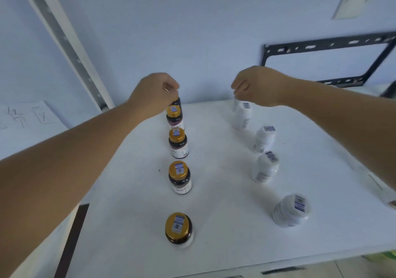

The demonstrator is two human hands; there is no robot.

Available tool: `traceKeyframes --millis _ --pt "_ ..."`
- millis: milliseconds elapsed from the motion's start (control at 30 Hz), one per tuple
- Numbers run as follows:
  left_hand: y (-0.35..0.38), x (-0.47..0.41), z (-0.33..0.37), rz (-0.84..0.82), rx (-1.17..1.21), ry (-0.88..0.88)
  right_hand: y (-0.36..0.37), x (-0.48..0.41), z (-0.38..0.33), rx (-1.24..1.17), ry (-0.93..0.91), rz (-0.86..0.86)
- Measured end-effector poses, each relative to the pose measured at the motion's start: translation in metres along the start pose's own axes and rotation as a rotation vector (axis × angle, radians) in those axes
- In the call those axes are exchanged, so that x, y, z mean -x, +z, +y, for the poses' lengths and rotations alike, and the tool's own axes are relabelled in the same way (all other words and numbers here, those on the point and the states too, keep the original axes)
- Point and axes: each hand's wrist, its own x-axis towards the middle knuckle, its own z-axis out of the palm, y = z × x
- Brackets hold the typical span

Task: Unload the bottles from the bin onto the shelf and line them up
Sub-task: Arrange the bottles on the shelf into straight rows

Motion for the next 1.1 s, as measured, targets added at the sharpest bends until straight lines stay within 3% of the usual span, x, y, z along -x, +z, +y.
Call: traceKeyframes --millis 167,333,467,700,1100 --pt "0.025 0.041 0.071 -0.34 0.048 0.031 -0.01 0.041 0.052 -0.036 0.087 -0.05" --pt "0.067 0.067 0.117 -0.681 -0.177 0.016 0.026 0.061 0.106 -0.209 0.147 -0.266" --pt "0.121 0.105 0.121 -0.542 -0.052 -0.064 0.072 0.075 0.13 -0.399 0.11 -0.252" --pt "0.193 0.157 0.122 -0.266 0.302 -0.271 0.122 0.079 0.128 -0.609 0.087 -0.035" --pt "0.197 0.164 0.117 -0.262 0.407 -0.289 0.117 0.07 0.124 -0.456 0.055 -0.114"
